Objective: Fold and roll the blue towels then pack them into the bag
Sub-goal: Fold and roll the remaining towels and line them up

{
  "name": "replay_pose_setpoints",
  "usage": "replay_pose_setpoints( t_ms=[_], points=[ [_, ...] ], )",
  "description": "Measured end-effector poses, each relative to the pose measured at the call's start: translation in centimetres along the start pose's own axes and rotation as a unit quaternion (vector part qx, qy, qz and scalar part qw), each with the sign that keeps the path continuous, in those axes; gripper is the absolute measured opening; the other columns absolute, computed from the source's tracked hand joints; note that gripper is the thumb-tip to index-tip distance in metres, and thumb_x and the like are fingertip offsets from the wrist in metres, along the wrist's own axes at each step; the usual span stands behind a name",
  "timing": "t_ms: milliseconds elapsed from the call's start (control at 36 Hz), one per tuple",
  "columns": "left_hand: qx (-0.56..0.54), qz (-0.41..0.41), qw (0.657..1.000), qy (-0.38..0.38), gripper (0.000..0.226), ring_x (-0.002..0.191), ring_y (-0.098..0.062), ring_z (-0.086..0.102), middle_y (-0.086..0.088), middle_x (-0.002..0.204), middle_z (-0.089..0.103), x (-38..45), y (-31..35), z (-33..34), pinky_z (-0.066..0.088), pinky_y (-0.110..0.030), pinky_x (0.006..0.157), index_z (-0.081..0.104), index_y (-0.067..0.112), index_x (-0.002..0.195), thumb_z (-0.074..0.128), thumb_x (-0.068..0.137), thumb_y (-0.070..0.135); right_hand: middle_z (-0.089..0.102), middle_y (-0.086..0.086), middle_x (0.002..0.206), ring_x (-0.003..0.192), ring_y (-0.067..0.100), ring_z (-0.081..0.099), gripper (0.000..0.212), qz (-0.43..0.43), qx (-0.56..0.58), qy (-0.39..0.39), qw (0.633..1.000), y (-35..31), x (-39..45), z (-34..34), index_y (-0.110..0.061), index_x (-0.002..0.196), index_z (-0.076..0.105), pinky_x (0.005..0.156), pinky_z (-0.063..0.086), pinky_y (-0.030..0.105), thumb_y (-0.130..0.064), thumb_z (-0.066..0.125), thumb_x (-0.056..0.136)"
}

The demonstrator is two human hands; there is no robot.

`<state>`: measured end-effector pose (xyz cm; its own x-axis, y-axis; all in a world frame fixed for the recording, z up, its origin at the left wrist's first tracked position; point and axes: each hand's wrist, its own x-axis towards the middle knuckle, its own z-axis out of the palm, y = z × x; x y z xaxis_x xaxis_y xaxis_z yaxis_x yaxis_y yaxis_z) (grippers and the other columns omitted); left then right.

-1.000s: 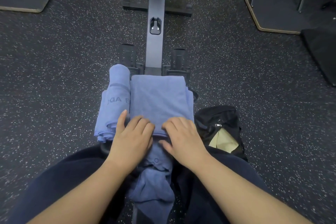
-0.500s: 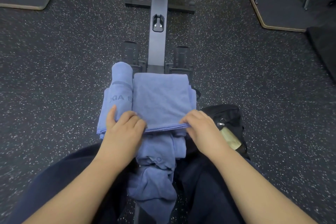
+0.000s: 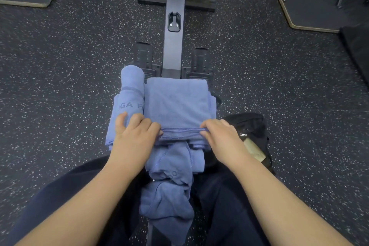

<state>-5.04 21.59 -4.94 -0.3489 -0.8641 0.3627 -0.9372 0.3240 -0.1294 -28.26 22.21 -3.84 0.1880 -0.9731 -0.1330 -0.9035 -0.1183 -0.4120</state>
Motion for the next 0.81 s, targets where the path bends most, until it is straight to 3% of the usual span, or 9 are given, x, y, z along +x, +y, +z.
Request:
replay_pose_setpoints(
  t_ms=[83, 167, 278, 333, 444, 528, 639, 694, 806],
  points=[
    [-0.012, -0.006, 1.0, 0.006, 0.03, 0.082, -0.022, 0.049, 0.002, 0.063, 0.051, 0.4, 0.1, 0.1, 0.028, -0.043, 0.093, 0.058, 0.018, 0.07, 0.046, 0.095, 0.03, 0.057, -0.003, 0.104, 0.096, 0.023, 0.046, 0.02, 0.0, -0.025, 0.016, 1.0, 0.0, 0.2, 0.3, -0.019, 0.106, 0.056, 0.08, 0.033, 0.036, -0.031, 0.041, 0.101],
    [-0.044, 0.007, 0.999, 0.021, 0.011, 0.074, -0.024, 0.055, 0.001, 0.069, 0.051, 0.3, -0.1, 0.4, 0.031, -0.039, 0.086, 0.058, 0.018, 0.075, 0.059, 0.086, 0.019, 0.057, 0.003, 0.103, 0.096, 0.028, 0.05, 0.017, -0.004, -0.03, 0.045, 0.999, -0.2, 0.3, 0.7, -0.015, 0.104, 0.058, 0.079, 0.035, 0.038, -0.028, 0.049, 0.098],
    [-0.092, 0.046, 0.995, 0.013, 0.017, 0.084, -0.022, 0.051, 0.0, 0.082, 0.056, 0.0, -0.3, 0.5, 0.029, -0.042, 0.087, 0.062, 0.019, 0.079, 0.066, 0.066, 0.009, 0.055, 0.008, 0.088, 0.083, 0.029, 0.047, 0.019, -0.028, -0.042, 0.158, 0.986, -0.7, 0.3, 0.9, -0.011, 0.087, 0.058, 0.066, 0.044, 0.04, -0.014, 0.074, 0.078],
    [-0.097, 0.054, 0.994, 0.014, 0.017, 0.087, -0.021, 0.05, 0.0, 0.084, 0.059, 0.0, -0.3, 0.5, 0.029, -0.043, 0.088, 0.063, 0.02, 0.077, 0.065, 0.065, 0.008, 0.054, 0.007, 0.084, 0.08, 0.023, 0.037, 0.02, -0.063, -0.053, 0.2, 0.976, -1.0, 0.4, 0.9, -0.011, 0.081, 0.057, 0.061, 0.044, 0.037, -0.005, 0.074, 0.072],
    [-0.083, 0.048, 0.995, 0.019, 0.013, 0.089, -0.021, 0.05, 0.001, 0.086, 0.061, -0.1, -0.3, 0.7, 0.029, -0.042, 0.09, 0.063, 0.019, 0.077, 0.059, 0.072, 0.008, 0.052, 0.003, 0.08, 0.078, 0.017, 0.037, 0.017, -0.107, -0.022, 0.168, 0.98, -1.1, 0.2, 1.8, -0.013, 0.075, 0.057, 0.056, 0.038, 0.028, 0.0, 0.061, 0.065],
    [-0.078, 0.04, 0.996, 0.005, 0.016, 0.092, -0.023, 0.052, 0.0, 0.088, 0.061, -0.3, 0.0, 0.5, 0.03, -0.044, 0.093, 0.064, 0.019, 0.079, 0.049, 0.081, 0.024, 0.055, 0.003, 0.083, 0.081, 0.015, 0.04, 0.019, -0.102, 0.0, 0.145, 0.984, -0.9, 0.1, 2.1, -0.012, 0.079, 0.059, 0.06, 0.037, 0.024, -0.002, 0.056, 0.064],
    [-0.069, 0.037, 0.996, -0.029, 0.025, 0.097, -0.023, 0.05, 0.0, 0.091, 0.06, -0.4, 0.1, 0.7, 0.029, -0.046, 0.096, 0.063, 0.019, 0.083, 0.05, 0.078, 0.04, 0.057, 0.005, 0.08, 0.079, 0.014, 0.038, 0.025, -0.106, 0.011, 0.156, 0.982, -0.9, 0.4, 2.0, -0.008, 0.078, 0.062, 0.066, 0.03, 0.021, 0.003, 0.054, 0.057],
    [-0.055, 0.034, 0.998, -0.023, 0.018, 0.095, -0.023, 0.05, -0.001, 0.089, 0.059, -0.4, 0.1, 1.0, 0.029, -0.044, 0.096, 0.062, 0.018, 0.083, 0.055, 0.076, 0.033, 0.057, 0.006, 0.079, 0.079, 0.016, 0.039, 0.02, -0.102, 0.013, 0.165, 0.981, -0.9, 0.4, 2.2, -0.007, 0.078, 0.062, 0.068, 0.035, 0.023, 0.003, 0.052, 0.063],
    [-0.045, 0.014, 0.999, 0.001, 0.004, 0.089, -0.025, 0.054, -0.002, 0.085, 0.057, -0.6, 0.2, 1.5, 0.029, -0.042, 0.097, 0.061, 0.017, 0.081, 0.06, 0.078, 0.015, 0.054, 0.004, 0.083, 0.082, 0.021, 0.046, 0.021, -0.083, -0.002, 0.151, 0.985, -1.2, 0.0, 2.4, -0.009, 0.081, 0.059, 0.07, 0.043, 0.029, -0.019, 0.042, 0.075]
  ],
)
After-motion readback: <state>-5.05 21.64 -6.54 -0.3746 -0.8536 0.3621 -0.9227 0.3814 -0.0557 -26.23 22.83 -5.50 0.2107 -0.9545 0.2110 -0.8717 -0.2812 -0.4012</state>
